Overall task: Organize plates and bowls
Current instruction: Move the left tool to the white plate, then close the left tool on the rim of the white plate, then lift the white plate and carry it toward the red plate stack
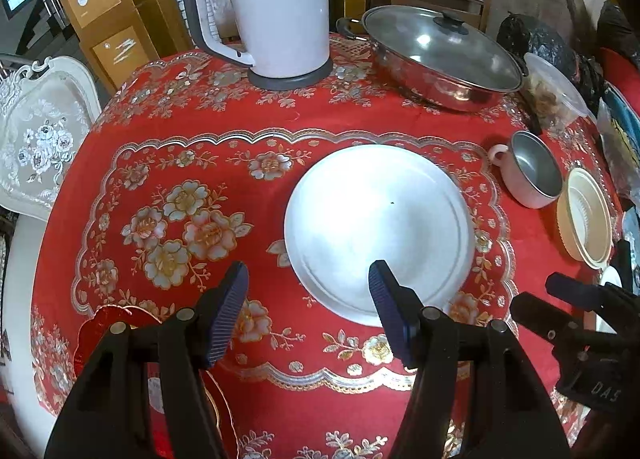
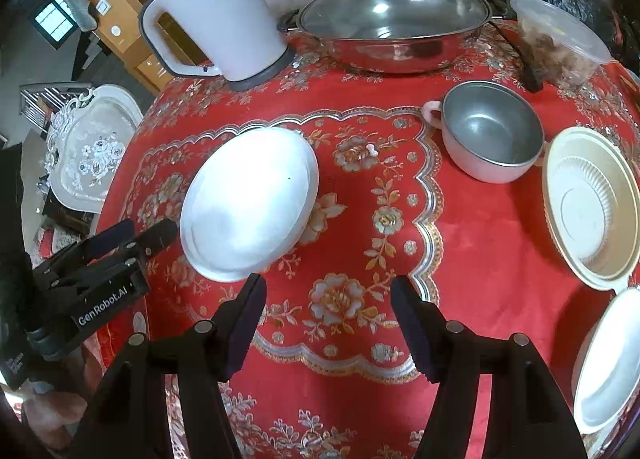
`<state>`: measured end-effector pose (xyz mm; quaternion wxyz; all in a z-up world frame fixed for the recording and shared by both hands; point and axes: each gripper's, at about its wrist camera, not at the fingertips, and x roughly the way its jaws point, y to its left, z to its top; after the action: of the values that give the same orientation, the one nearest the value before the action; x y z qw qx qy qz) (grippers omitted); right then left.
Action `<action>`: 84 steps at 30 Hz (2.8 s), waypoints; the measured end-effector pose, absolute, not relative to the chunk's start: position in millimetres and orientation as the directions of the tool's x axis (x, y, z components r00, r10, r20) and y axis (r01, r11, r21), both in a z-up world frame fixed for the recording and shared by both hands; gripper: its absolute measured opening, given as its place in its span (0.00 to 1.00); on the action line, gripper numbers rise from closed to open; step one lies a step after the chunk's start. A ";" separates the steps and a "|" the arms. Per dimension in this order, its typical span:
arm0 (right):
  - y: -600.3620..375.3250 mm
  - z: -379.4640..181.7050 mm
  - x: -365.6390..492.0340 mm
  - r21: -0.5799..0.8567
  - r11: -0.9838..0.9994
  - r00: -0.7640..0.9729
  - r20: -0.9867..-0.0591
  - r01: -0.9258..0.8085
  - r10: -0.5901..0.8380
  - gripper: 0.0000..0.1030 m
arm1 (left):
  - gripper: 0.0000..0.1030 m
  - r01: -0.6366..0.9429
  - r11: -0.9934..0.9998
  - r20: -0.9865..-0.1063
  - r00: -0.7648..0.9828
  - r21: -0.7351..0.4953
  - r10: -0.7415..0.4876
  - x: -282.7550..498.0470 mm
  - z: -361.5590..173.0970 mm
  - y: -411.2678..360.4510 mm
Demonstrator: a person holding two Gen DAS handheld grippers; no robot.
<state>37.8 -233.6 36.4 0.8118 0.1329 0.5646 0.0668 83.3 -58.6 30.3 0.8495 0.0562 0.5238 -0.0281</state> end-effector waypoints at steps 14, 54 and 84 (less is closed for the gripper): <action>-230.9 13.1 74.9 0.311 0.949 0.334 -0.902 0.059 0.275 0.66 | 0.67 0.008 1.000 -0.917 0.397 0.023 0.018 119.5 8.4 -33.0; -206.5 -28.9 118.2 0.294 0.955 0.269 -0.918 -0.032 0.291 0.10 | 0.31 0.076 0.997 -0.959 0.284 0.007 -0.015 152.2 -50.7 -56.8; -146.7 38.5 69.7 0.250 0.957 0.321 -0.903 -0.149 0.286 0.10 | 0.27 0.007 1.000 -0.947 0.321 -0.019 -0.020 78.6 6.6 6.4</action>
<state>69.7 -146.7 38.5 0.8104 0.0604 0.5672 0.1339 78.6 6.4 6.6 0.8127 -0.0058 0.5826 -0.0083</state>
